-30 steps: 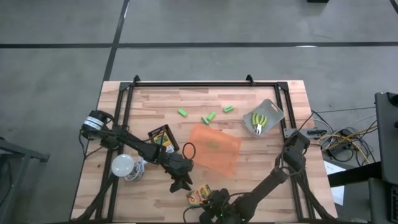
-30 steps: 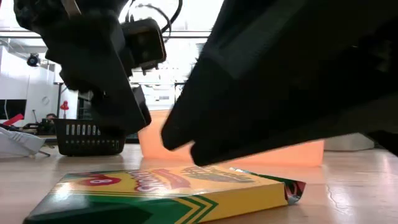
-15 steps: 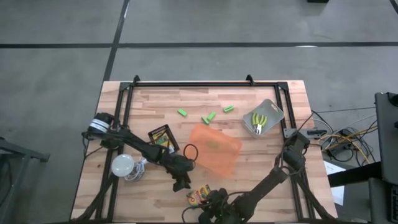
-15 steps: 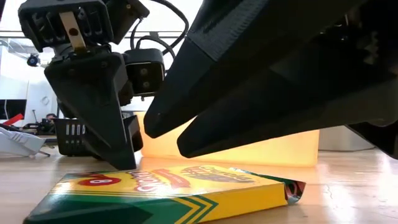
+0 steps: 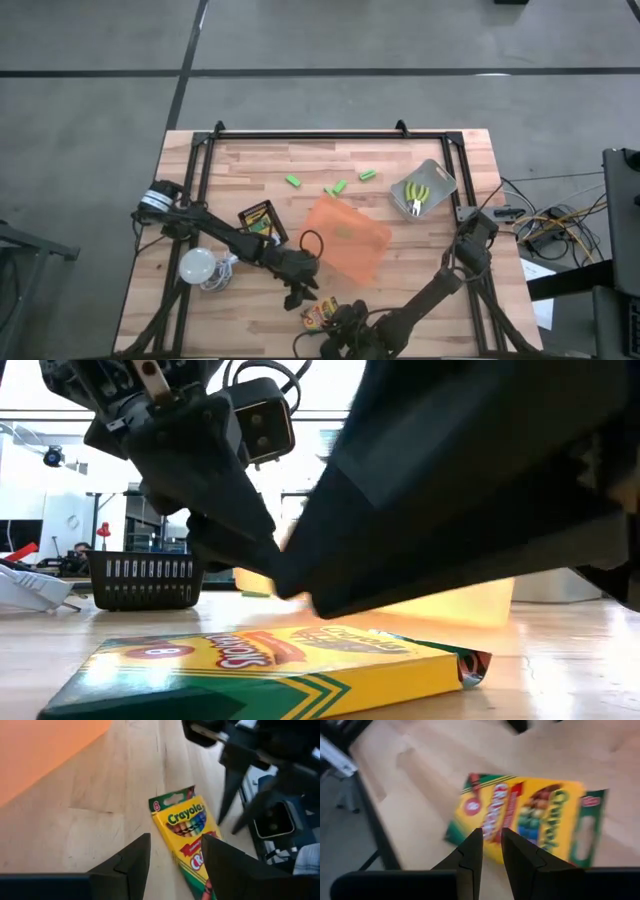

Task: Pick & Place School Supplies
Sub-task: Adjust the orange bin on the table, then put the yellow crayon box into the black bin

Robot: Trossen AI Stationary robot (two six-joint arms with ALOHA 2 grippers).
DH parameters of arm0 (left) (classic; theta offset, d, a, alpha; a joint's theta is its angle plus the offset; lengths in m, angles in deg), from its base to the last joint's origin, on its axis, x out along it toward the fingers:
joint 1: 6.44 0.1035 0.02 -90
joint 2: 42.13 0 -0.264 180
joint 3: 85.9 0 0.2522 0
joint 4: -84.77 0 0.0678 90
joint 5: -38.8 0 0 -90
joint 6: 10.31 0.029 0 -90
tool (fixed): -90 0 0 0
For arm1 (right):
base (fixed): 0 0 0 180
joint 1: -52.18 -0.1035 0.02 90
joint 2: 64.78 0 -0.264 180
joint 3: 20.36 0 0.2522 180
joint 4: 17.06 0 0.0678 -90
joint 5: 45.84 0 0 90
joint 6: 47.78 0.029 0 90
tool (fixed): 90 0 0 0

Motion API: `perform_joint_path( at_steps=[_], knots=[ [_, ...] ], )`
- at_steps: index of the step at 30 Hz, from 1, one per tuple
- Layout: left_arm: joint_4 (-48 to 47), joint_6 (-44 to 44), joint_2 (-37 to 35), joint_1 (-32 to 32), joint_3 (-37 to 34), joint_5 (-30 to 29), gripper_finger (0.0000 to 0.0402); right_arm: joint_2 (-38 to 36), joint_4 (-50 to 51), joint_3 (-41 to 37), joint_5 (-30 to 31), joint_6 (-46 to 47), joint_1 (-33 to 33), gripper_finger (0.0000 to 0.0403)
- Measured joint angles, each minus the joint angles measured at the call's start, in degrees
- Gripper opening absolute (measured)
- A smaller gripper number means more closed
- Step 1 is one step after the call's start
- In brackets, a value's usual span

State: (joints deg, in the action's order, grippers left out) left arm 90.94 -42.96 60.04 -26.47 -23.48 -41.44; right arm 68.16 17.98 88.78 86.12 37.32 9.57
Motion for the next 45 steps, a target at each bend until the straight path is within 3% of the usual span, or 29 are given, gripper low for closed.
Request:
perform_joint_path(
  at_steps=[4,11,16,23,26,33,37,41,45],
  knots=[
    [-1.81,4.63,-0.04,0.14,0.42,-2.04,0.0181,-0.13,7.86,0.0,0.94,6.38,0.15,0.0072],
    [-5.21,14.58,-0.09,2.95,0.62,-14.27,0.0181,-0.22,14.12,0.02,1.49,13.6,0.15,0.0081],
    [-4.48,19.43,-0.09,7.37,0.62,-16.29,0.0181,-0.24,13.96,0.02,1.51,13.48,0.13,0.008],
    [-3.81,19.84,-0.09,14.37,0.64,-16.59,0.0181,-0.33,13.96,0.02,1.55,13.25,0.13,0.0069],
    [-4.3,16.1,-0.1,16.0,0.64,-12.62,0.0181,-0.33,13.94,0.02,1.55,12.78,0.13,0.0068],
    [-10.96,11.33,-4.32,16.96,0.66,13.83,0.0181,-0.33,13.87,0.02,1.58,11.91,0.13,0.0078],
    [-16.59,1.15,-7.92,15.22,0.66,19.04,0.0181,-0.33,13.27,0.02,1.61,10.83,0.13,0.0082],
    [-17.7,-0.45,-8.9,9.43,0.52,11.93,0.0181,-0.33,9.22,0.0,1.81,6.85,0.13,0.0079],
    [-17.56,-2.05,-7.53,1.76,0.46,-6.32,0.0181,-0.33,4.79,0.0,1.99,2.3,0.26,0.0072]
  ],
)
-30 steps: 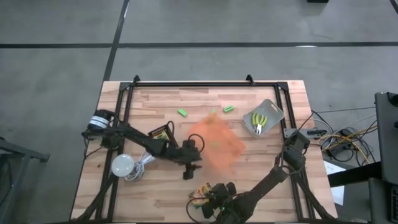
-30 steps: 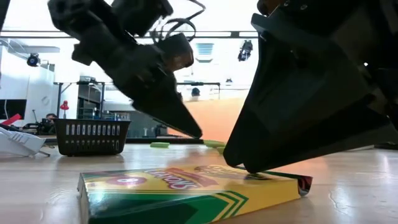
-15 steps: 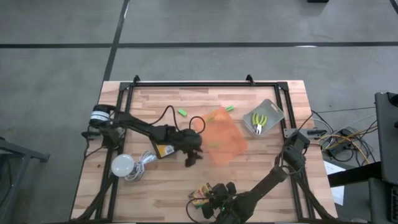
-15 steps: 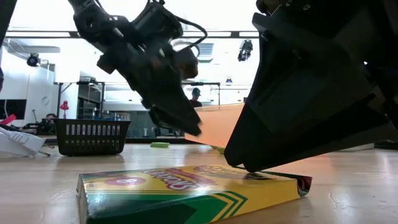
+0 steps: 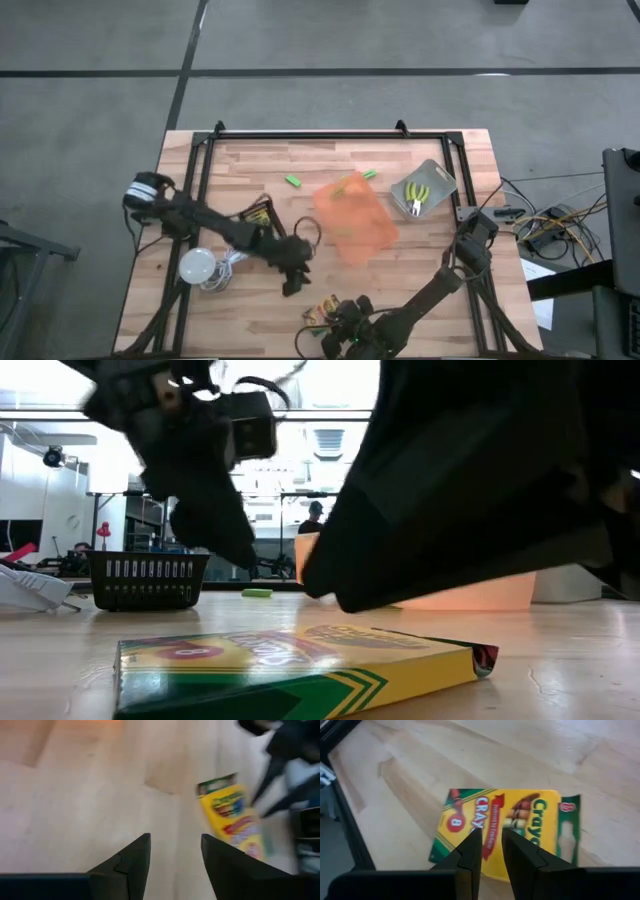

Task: Pick & Place School Supplies
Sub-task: Put the yellow crayon box into the black bin

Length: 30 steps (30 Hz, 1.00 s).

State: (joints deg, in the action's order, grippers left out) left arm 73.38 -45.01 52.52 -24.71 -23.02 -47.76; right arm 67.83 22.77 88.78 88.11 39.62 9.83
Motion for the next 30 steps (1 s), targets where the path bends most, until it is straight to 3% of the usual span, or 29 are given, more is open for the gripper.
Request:
perform_joint_path(
  at_steps=[3,6,13,19,24,30],
  knots=[
    [0.06,1.78,0.4,-3.64,-0.02,-9.18,0.0181,0.0,-0.26,0.0,0.15,-0.63,0.25,0.0068],
    [0.65,2.6,0.42,-4.7,-0.04,-10.92,0.0181,0.0,-0.14,0.0,-0.2,-0.93,0.6,0.0069],
    [1.05,-2.31,1.46,-4.71,-0.15,-10.7,0.0181,0.0,-0.18,-0.89,-4.98,-3.63,1.87,0.0079],
    [5.78,-2.98,4.69,-4.73,-0.17,-4.56,0.0181,0.0,-1.08,-0.98,-4.74,-3.83,2.12,0.0075],
    [6.2,-3.02,5.49,-4.76,-0.17,-3.95,0.0181,0.0,-1.17,-0.47,-0.49,-3.44,1.64,0.0068],
    [6.18,-3.11,5.52,-4.73,-0.17,-3.32,0.0181,0.09,-1.19,-0.94,-8.15,-4.08,2.62,0.0075]
  ],
)
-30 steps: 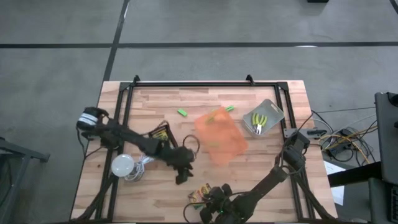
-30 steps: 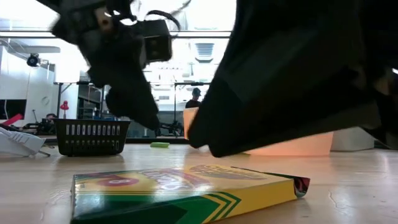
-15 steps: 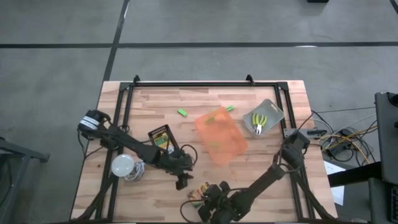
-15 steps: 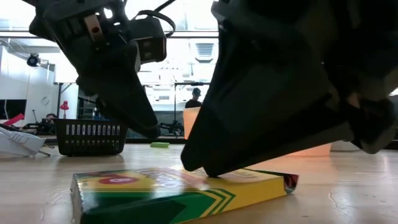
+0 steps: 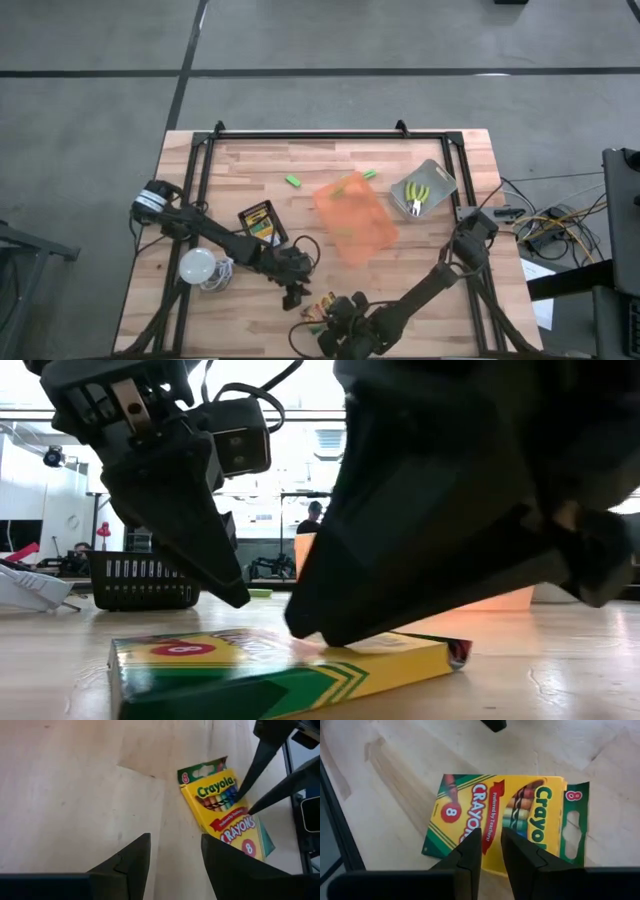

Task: Pick & Place School Supplies
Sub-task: Put the yellow crayon box into the black bin

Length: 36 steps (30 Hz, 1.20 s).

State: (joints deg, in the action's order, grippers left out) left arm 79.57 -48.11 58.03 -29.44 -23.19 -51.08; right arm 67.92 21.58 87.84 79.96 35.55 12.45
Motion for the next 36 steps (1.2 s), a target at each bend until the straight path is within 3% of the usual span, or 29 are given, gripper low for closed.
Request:
perform_joint_path(
  at_steps=[14,20,25,32,36],
  knots=[
    [-0.03,-4.33,0.0,-0.53,0.0,4.37,0.0181,0.28,-0.22,-0.92,-1.0,-11.44,5.63,0.0066],
    [-0.05,-4.54,0.0,-0.61,0.0,4.57,0.0181,-0.34,-0.26,-1.07,-0.96,-12.06,6.45,0.0065],
    [0.1,-6.66,-0.95,0.45,-0.02,4.36,0.0181,-0.75,-0.51,-1.35,3.7,-11.76,4.1,0.0064],
    [0.16,10.17,-1.12,0.28,-0.26,1.26,0.0181,-2.14,-4.28,-1.23,7.3,-10.58,0.63,0.0069],
    [-0.11,13.52,-1.14,0.17,-0.63,1.54,0.0181,-2.06,-4.15,-1.29,7.48,-9.2,-0.2,0.0075]
  ],
)
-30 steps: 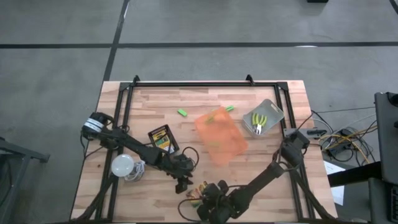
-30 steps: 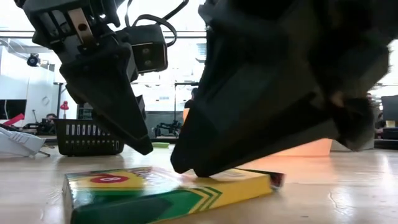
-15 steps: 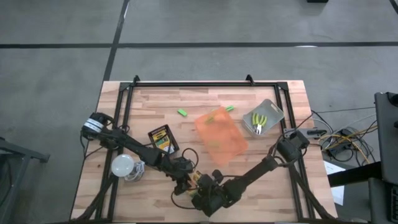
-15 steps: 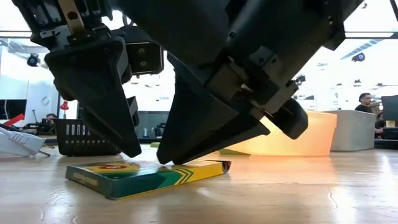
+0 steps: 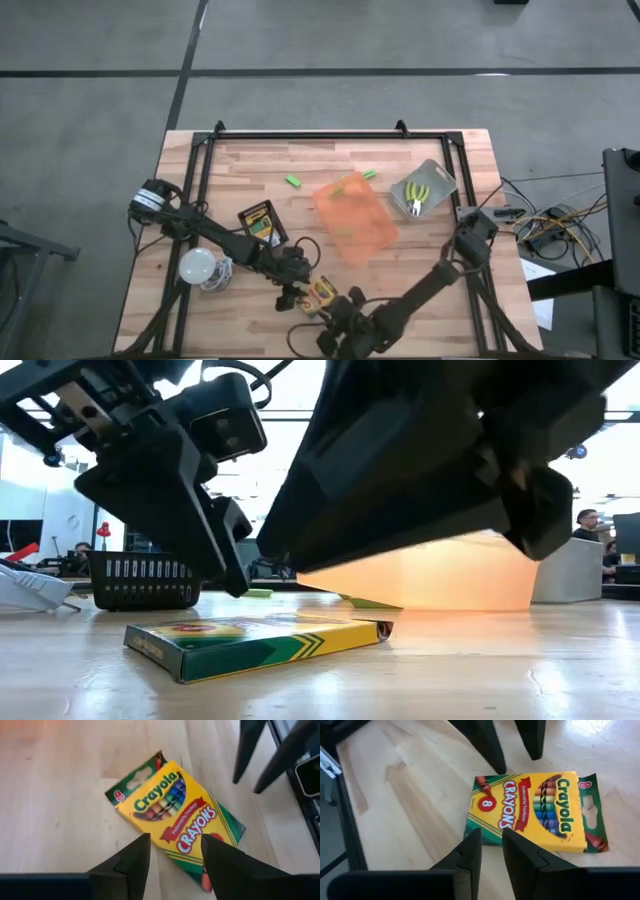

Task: Pick & Place School Supplies
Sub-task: Put the yellow crayon box into the black bin

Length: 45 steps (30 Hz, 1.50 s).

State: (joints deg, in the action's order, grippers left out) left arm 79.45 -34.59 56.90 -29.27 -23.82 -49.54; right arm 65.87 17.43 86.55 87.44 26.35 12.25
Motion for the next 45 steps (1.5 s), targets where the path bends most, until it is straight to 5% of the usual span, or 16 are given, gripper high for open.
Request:
perform_joint_path(
  at_steps=[8,41,45],
  knots=[
    [0.13,-9.82,0.15,0.61,-1.83,-0.01,0.0181,-0.07,0.04,-0.84,0.21,-0.16,0.67,0.0078],
    [4.83,-12.23,0.17,0.59,-3.26,2.52,0.0181,1.68,-0.22,-1.75,-9.62,3.17,1.96,0.0073],
    [4.86,-12.23,0.17,0.59,-3.29,2.55,0.0181,1.7,-0.53,-1.67,-5.03,3.85,1.31,0.0078]
  ],
)
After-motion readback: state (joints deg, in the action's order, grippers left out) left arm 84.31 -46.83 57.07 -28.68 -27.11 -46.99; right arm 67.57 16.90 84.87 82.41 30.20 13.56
